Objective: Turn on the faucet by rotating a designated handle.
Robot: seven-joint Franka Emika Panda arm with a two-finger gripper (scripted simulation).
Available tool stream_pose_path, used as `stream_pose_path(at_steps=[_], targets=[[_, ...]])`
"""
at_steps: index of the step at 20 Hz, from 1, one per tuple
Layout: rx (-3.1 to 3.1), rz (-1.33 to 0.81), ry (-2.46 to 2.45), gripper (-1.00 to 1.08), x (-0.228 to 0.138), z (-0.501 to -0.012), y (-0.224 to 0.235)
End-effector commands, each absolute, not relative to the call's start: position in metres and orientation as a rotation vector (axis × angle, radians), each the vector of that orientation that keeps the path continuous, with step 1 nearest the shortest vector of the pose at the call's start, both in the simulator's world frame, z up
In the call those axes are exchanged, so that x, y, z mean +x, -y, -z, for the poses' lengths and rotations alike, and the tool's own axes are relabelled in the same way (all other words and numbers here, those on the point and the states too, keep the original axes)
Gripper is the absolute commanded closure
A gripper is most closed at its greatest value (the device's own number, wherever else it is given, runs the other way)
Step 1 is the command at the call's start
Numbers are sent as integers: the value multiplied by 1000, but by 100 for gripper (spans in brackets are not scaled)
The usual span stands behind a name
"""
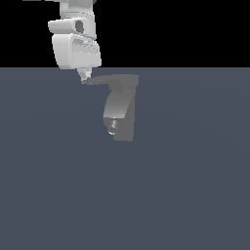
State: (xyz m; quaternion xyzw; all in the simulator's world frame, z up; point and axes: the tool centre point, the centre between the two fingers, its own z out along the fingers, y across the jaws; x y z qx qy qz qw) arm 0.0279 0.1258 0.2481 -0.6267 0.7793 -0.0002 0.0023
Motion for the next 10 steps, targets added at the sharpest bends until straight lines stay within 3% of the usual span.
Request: stream_pose_path(at_steps=[1, 10], targets=[[-1956, 2, -2458, 108, 21, -248, -117], [-1946, 1, -2466, 108, -2, -248, -107]])
